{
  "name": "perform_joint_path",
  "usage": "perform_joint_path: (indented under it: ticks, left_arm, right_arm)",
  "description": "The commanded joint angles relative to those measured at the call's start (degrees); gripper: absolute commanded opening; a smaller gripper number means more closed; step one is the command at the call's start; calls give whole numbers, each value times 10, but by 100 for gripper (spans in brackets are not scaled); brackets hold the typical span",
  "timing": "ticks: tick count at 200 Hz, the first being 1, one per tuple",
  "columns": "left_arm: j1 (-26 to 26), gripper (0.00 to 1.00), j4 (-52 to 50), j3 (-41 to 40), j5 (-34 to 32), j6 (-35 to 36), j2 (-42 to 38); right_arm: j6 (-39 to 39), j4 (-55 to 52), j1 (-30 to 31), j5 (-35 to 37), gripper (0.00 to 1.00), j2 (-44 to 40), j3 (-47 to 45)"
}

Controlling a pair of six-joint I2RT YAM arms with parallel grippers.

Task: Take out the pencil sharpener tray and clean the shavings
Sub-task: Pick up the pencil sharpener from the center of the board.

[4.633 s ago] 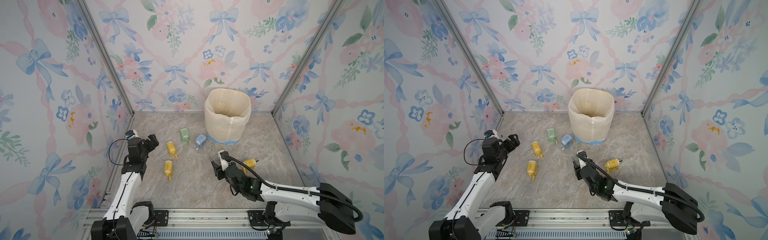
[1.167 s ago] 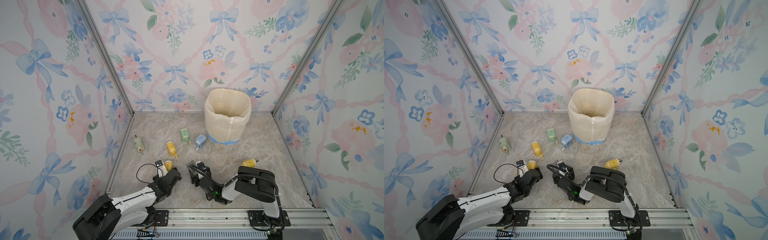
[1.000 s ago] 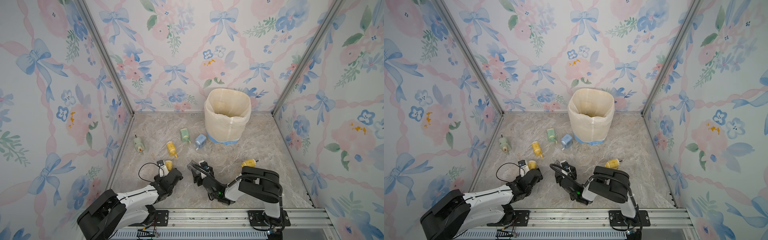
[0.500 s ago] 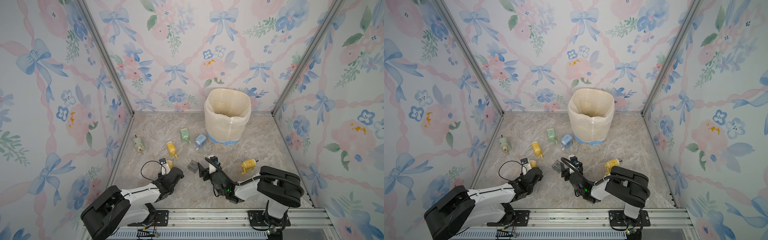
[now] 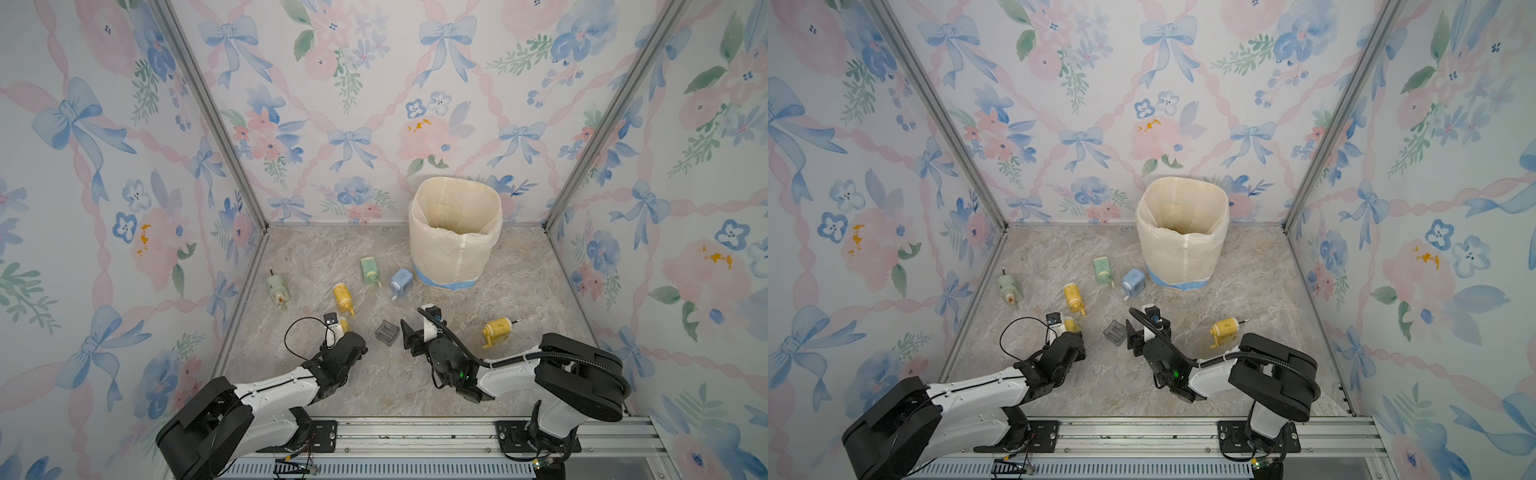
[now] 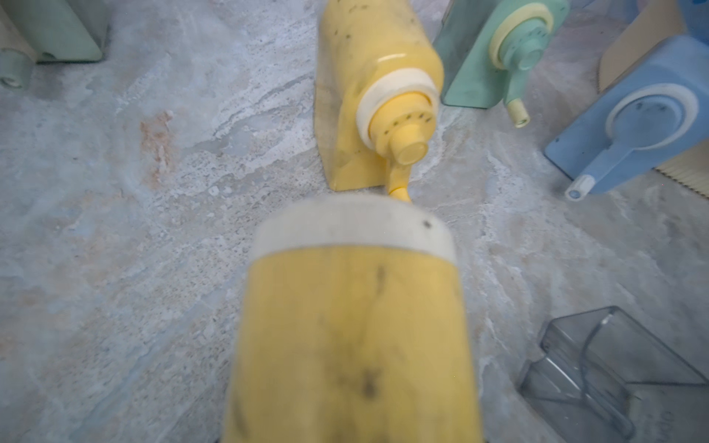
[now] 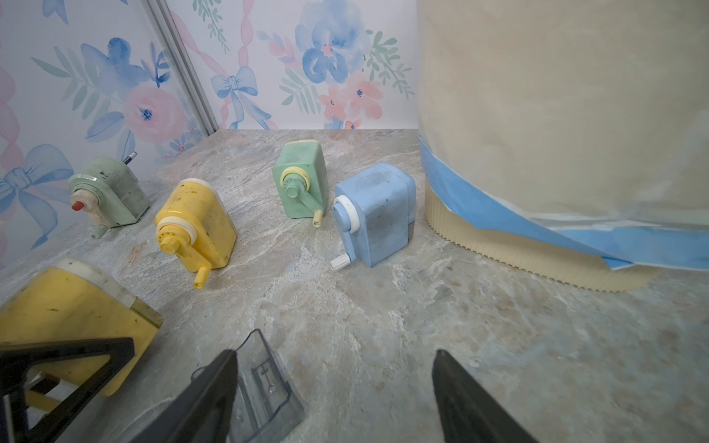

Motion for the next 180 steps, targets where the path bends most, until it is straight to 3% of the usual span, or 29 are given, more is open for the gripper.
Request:
perform_joint_path:
  ticks: [1, 15, 68, 93, 126, 180]
  left_arm:
    - [-3, 19, -1, 19, 38, 52, -30]
    - [-3, 11, -10, 27, 64, 65, -42]
    - [-3, 7, -33, 89, 186, 94, -33]
    - [-3, 3, -33, 128, 245, 98, -1]
    - [-3, 0, -50, 198, 362, 140, 42]
    - [-3, 0, -96, 302, 589, 199, 78]
  right_arm:
    - [8, -53, -26, -52, 80, -34, 2]
    - [9, -87, -50, -104, 80, -57, 5]
    - [24, -203, -182, -394, 80, -156, 19]
    - [-3, -290, -193, -484, 80, -188, 54]
    - [-32, -397, -200, -578, 80, -226, 95]
    - [-40, -607, -260, -772, 77, -314, 169]
